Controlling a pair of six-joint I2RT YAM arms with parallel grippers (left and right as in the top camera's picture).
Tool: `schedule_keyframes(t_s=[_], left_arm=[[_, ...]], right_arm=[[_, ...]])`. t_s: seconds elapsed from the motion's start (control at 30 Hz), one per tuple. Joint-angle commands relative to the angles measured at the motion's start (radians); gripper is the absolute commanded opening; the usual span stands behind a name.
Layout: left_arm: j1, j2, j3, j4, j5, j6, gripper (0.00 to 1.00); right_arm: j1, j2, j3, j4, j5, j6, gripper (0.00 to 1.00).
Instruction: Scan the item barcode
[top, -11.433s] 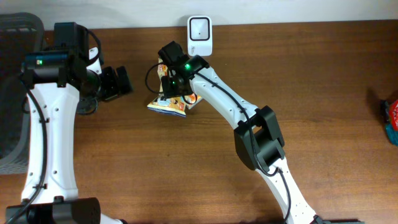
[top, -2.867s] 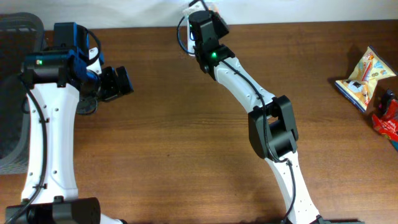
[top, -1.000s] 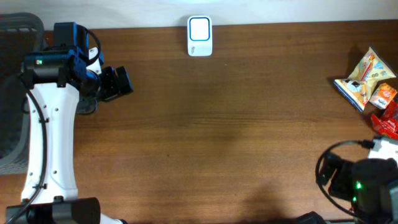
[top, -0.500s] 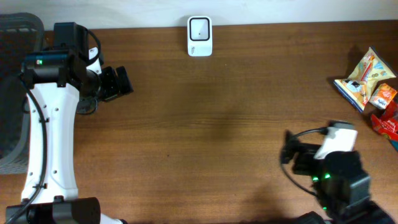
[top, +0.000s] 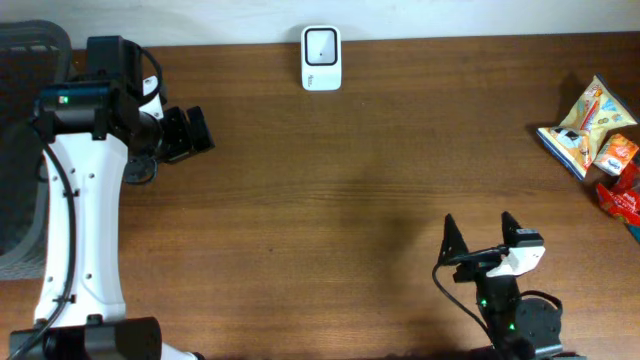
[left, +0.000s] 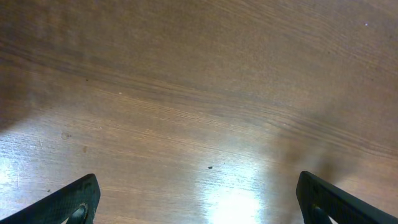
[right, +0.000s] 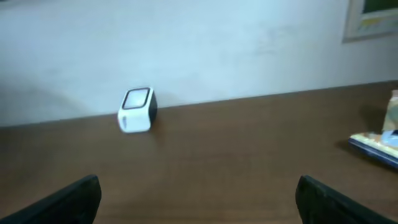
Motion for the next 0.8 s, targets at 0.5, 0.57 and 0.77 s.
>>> schedule_keyframes(t_s=[0.5, 0.57, 0.77], left_arm=[[0.002, 0.002, 0.003, 0.001, 0.006, -0.01, 0.99], [0.002, 0.002, 0.003, 0.001, 0.006, -0.01, 0.99], [0.002, 0.002, 0.003, 0.001, 0.006, -0.01, 0.99]], right_arm=[[-0.13, -0.012, -0.132, 0.134, -0.004, -0.124, 0.99], [-0.149, -0.012, -0.132, 0.085, 0.009, -0.127, 0.99], [-0.161, -0.012, -0.132, 0.084, -0.002, -0.171, 0.99]])
